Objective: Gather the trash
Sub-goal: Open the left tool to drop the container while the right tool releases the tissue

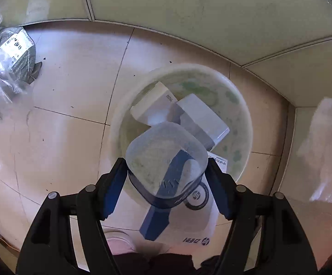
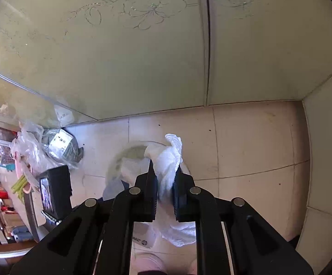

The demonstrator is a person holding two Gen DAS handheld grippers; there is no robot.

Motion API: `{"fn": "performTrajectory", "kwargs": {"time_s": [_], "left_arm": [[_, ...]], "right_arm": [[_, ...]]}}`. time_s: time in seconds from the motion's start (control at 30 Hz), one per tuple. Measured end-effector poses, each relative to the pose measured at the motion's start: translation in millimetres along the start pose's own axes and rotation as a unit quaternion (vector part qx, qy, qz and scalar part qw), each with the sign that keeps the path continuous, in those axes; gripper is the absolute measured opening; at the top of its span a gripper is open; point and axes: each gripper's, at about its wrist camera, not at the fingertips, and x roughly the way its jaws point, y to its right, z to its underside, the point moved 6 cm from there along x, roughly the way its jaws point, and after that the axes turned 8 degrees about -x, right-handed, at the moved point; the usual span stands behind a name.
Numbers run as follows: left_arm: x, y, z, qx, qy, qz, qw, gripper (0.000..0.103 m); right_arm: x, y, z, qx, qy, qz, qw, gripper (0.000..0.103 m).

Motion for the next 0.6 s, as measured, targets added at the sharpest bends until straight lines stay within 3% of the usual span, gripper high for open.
{"fn": "performTrajectory", "kwargs": {"time_s": [0.27, 0.47, 0.6], "left_arm": [[-12.6, -6.2, 1.4, 0.029, 0.028, -0.002, 0.9992, 0.069], [-34.2, -22.3, 0.6, 0.035, 0.079, -0.028, 0.9958, 0.069], [-42.6, -27.9, -0.6, 0.032, 0.092, -0.035, 0.9946, 0.069]], "right_arm": [[30.2, -7.7, 2.7, -0.022, -0.015, -0.007, 1.000, 0.010], [64.2, -18.0, 11.8, -0.041, -0.041, -0.024, 0.998, 0.010], [89.7, -21.7, 21.4, -0.065, -0.060, 0.002, 0.996, 0.011]]}}
